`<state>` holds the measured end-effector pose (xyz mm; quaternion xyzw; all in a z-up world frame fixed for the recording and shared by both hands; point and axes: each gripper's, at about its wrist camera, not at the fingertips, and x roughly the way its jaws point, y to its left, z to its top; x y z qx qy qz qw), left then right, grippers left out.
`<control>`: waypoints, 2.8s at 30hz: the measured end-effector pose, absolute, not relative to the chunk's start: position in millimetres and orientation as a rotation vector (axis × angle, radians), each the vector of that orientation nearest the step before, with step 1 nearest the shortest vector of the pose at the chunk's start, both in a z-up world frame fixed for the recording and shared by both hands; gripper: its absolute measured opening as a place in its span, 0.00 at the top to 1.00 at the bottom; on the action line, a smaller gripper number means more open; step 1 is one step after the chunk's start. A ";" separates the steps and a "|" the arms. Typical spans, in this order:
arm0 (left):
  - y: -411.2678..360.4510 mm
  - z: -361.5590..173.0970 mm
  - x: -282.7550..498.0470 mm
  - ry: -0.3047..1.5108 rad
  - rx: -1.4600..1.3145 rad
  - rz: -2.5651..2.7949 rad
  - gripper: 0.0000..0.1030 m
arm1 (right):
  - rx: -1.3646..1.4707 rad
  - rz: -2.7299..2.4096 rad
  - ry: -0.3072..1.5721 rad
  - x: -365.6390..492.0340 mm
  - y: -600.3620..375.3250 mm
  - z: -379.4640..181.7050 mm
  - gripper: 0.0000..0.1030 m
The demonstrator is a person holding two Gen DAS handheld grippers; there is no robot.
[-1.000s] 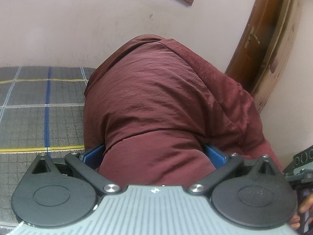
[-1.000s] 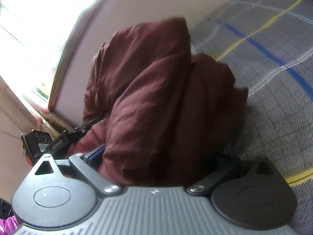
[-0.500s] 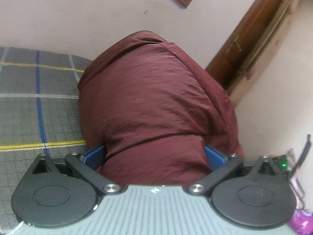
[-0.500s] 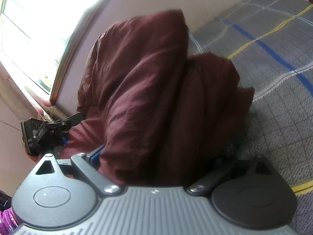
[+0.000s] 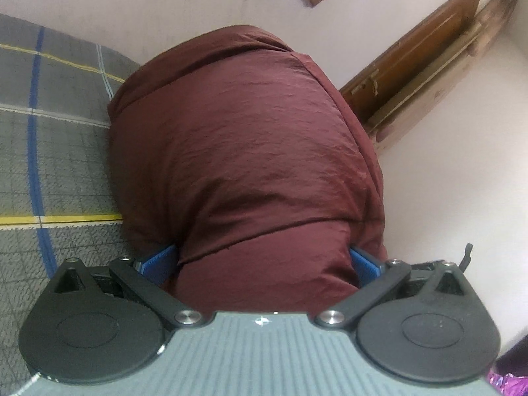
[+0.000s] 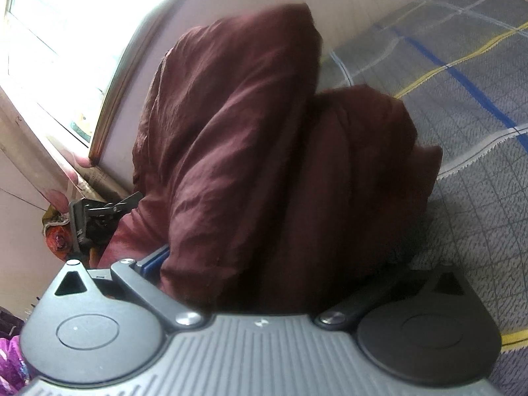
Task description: Fold large clothes
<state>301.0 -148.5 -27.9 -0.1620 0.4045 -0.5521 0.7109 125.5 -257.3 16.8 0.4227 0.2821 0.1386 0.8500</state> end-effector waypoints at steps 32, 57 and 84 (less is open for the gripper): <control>-142.2 -18.9 277.0 0.995 -0.352 -1.184 0.00 | 0.880 0.251 0.557 131.2 -248.3 10.7 0.00; -169.3 4.4 238.7 0.888 -0.115 -1.012 0.00 | 0.841 0.228 0.549 131.1 -231.4 16.5 0.00; -169.0 8.0 232.3 0.846 -0.080 -0.987 0.00 | 0.838 0.217 0.536 124.6 -227.5 13.2 0.00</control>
